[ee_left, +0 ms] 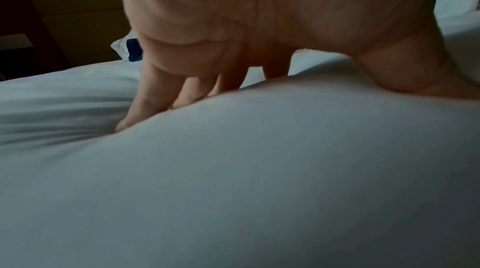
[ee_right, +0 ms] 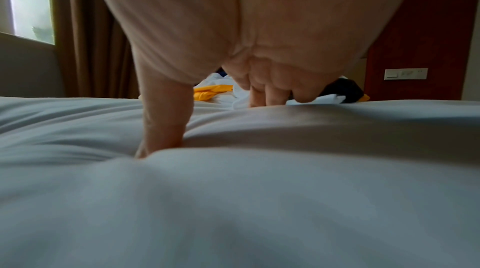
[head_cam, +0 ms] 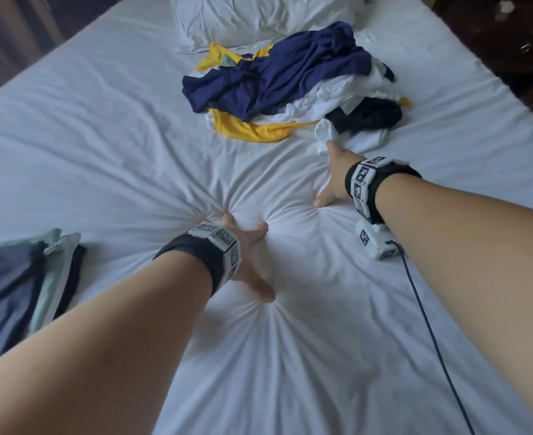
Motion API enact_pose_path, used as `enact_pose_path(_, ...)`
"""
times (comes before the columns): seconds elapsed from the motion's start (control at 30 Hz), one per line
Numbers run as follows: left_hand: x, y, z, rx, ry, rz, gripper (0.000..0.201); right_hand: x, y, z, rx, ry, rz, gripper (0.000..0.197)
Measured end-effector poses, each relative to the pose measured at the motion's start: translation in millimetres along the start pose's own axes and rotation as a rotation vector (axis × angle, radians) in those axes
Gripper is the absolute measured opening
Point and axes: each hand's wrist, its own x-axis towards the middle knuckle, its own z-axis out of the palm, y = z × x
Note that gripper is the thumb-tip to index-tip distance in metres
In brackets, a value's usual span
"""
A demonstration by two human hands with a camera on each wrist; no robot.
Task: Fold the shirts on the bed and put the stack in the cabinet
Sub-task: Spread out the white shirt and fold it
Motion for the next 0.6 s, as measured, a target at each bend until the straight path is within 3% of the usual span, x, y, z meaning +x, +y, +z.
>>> enact_pose_path(0.07, -2.1, 0.5, -0.3, -0.003, 0.001, 0.003, 0.154, 1.1, 2.1, -0.5, 0.008, -0.018, 0.001, 0.147)
enact_pose_path(0.3, -0.9, -0.1, -3.1, 0.0, -0.033, 0.008, 0.151, 12.6, -6.2, -3.2, -0.174, -0.053, -0.03, 0.147)
enact_pose_path(0.43, -0.9, -0.2, -3.8, 0.014, -0.047, 0.007, 0.15, 8.5, -9.7, -10.4, -0.236, -0.089, -0.068, 0.129)
enact_pose_path(0.6, 0.0, -1.1, -3.8, 0.02, -0.04, 0.008, 0.152, -4.3, -14.9, -17.0, -0.192, -0.033, -0.065, 0.09)
